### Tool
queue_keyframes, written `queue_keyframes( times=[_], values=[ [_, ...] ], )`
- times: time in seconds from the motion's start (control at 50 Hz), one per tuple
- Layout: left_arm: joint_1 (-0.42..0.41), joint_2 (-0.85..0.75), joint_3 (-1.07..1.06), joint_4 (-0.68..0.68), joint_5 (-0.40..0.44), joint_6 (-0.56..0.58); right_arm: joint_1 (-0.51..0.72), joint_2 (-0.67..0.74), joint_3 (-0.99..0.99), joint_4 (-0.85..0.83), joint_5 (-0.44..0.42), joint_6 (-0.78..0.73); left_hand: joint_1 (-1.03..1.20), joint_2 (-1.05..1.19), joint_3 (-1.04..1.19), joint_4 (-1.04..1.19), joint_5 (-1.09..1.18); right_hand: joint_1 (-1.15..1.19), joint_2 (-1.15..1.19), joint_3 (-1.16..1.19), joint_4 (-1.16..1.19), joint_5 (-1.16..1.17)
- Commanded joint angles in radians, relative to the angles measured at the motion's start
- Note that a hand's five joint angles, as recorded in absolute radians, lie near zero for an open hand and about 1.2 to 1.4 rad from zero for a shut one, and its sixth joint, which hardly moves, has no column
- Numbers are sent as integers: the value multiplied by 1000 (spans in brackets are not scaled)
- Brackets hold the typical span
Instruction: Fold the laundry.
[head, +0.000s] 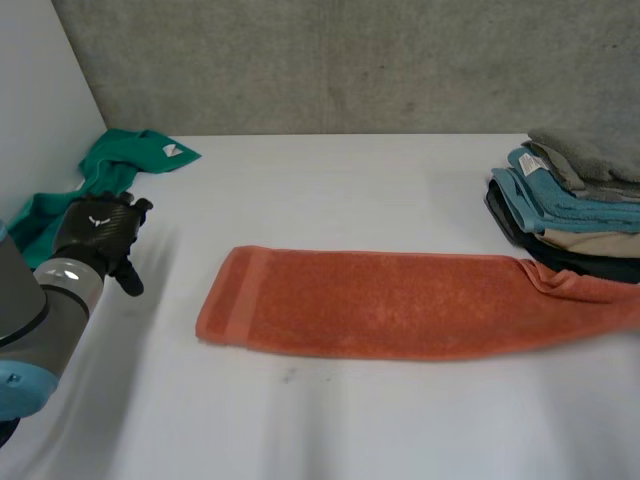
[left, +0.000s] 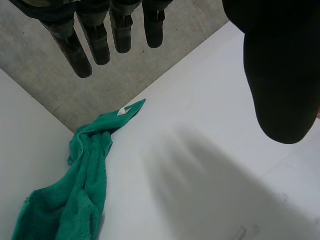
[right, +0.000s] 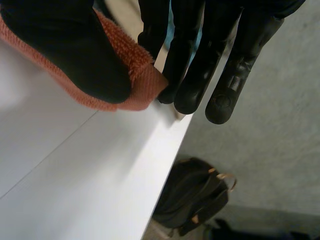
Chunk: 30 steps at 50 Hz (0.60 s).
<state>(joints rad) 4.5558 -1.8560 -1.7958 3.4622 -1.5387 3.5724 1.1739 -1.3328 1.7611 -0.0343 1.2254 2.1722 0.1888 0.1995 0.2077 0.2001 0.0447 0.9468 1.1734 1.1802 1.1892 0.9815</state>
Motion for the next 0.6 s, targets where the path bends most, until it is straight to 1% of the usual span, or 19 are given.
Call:
queue_keyframes(
  times=[0.02,0.06,0.08,0.1,0.12,0.14,0.18,0.2,0.26,0.28,0.34,0.36,0.42,0.44,0.5,0.52,0.56,0.6],
  values=[
    [0,17,-5,0,-1,0,319,-57,-127,27,29,105,-11,-21,-29,-22,-41,449,223,216,207,240],
    [0,21,-8,0,0,0,393,-52,-158,25,54,127,-11,-21,-29,-22,-41,449,223,216,207,240],
    [0,27,-11,0,0,-1,482,-39,-201,24,90,139,-11,-21,-29,-22,-41,449,223,216,207,240],
    [0,31,-13,0,0,0,528,-25,-225,24,113,141,-11,-21,-29,-22,-41,449,223,216,207,240],
    [0,34,-14,0,0,0,590,1,-259,25,144,141,-11,-21,-29,-22,-41,449,223,216,207,240],
    [0,37,-14,0,0,-1,698,53,-323,27,199,140,-11,-21,-29,-22,-41,449,223,216,207,240],
    [0,41,-16,0,0,-1,792,104,-388,30,248,136,-11,-21,-29,-22,-41,449,223,216,207,240],
    [0,43,-16,0,0,-1,890,159,-466,30,294,136,-11,-21,-29,-22,-41,449,223,216,207,240],
    [0,46,-17,0,0,-1,992,225,-560,30,333,133,-11,-21,-29,-22,-41,449,223,216,207,240],
    [0,46,-17,0,0,-1,1042,278,-622,27,344,135,-11,-21,-29,-22,-41,449,223,216,207,240],
    [2,46,-17,0,-1,-1,1099,366,-722,27,348,136,-11,-21,-29,-22,-41,449,223,216,207,240],
    [2,46,-17,0,-1,-1,1133,421,-789,27,353,139,-11,-21,-29,-22,-41,449,223,216,207,240],
    [2,47,-17,0,-1,-1,1194,490,-874,27,352,141,-11,-21,-29,-22,-41,449,223,216,207,240],
    [2,47,-16,0,-1,-1,1239,530,-918,22,348,141,-11,-21,-29,-22,-41,449,223,216,207,240],
    [2,47,-16,0,-1,-1,1286,590,-979,21,344,140,-11,-21,-29,-22,-41,449,223,216,207,240],
    [3,47,-16,0,-1,-1,1308,631,-1011,21,338,144,-11,-21,-29,-22,-41,449,223,216,207,240],
    [5,46,-16,0,-1,-1,1325,670,-1034,17,327,146,-11,-21,-29,-22,-41,449,223,216,207,240],
    [11,46,-14,2,0,-1,1342,721,-1062,19,293,146,-11,-21,-29,-22,-41,449,223,216,207,240]
  ],
)
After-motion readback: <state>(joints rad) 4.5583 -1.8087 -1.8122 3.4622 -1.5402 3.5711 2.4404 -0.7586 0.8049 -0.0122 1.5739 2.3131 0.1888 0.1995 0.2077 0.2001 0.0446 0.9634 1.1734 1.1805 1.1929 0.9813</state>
